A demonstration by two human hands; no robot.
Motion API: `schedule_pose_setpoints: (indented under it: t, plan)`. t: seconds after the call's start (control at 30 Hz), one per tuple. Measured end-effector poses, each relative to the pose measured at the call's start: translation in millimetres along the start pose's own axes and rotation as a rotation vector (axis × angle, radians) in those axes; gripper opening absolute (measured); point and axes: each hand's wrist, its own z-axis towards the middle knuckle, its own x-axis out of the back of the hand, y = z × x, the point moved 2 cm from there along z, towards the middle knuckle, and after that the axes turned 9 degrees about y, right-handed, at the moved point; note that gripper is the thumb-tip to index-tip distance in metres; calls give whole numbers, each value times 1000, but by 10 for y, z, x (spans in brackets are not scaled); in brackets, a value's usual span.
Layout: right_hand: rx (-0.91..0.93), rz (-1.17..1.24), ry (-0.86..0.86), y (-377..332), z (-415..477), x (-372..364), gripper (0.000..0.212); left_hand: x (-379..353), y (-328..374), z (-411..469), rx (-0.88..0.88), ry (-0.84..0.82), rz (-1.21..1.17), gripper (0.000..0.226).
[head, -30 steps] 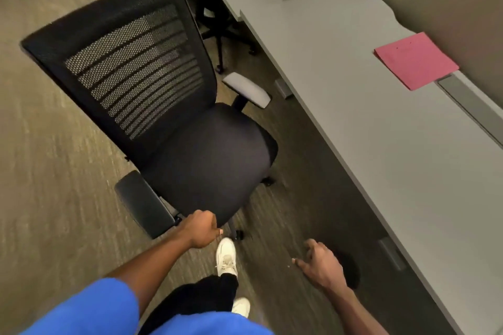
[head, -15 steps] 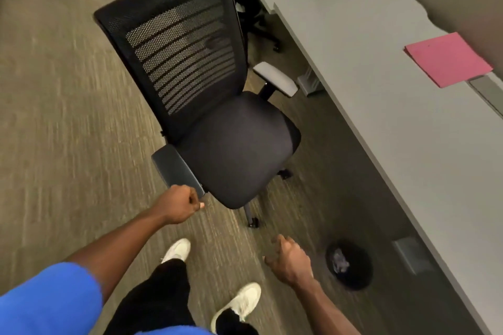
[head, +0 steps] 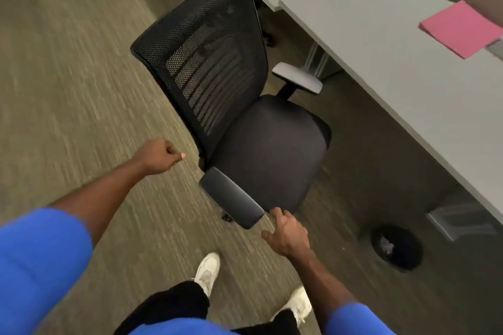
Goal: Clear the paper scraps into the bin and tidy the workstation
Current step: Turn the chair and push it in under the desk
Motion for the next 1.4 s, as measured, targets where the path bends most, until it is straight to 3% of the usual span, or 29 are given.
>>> schedule_pose_setpoints:
  t: [0.1, 0.23, 0.3, 0.4, 0.5, 0.9, 1.07, 1.13, 1.27, 1.4]
  plan:
    - [-9, 11, 56, -456, 114, -120, 73, 436, -75, 331, 47, 18, -150, 45]
    - [80, -76, 59, -933, 242, -324, 93, 889, 15, 686, 110, 37, -555, 116]
    - [116, -104, 9, -1056, 263, -447, 98, 1002, 120, 831, 81, 68, -728, 106]
    - [156, -136, -67, -1119, 223, -604, 100, 992, 344, 910, 11, 30, -864, 44]
    - [175, -175, -73, -1088, 166, -698, 99, 843, 555, 883, -12, 52, -975, 27]
    - [41, -139, -81, -710, 74, -702, 110, 519, 885, 589, -90, 5, -995, 36]
    - [-46, -154, -47, -351, 37, -608, 115, 280, 1039, 442, -106, -31, -953, 24]
    - [-77, -157, -36, -181, 26, -582, 116, 182, 1067, 363, -116, -32, -920, 30]
    - [-142, -142, -13, 130, -10, -467, 114, 17, 1135, 164, -136, -22, -813, 65]
    - [-207, -120, 0, 365, -47, -325, 109, -164, 1280, -75, -143, 2, -739, 64]
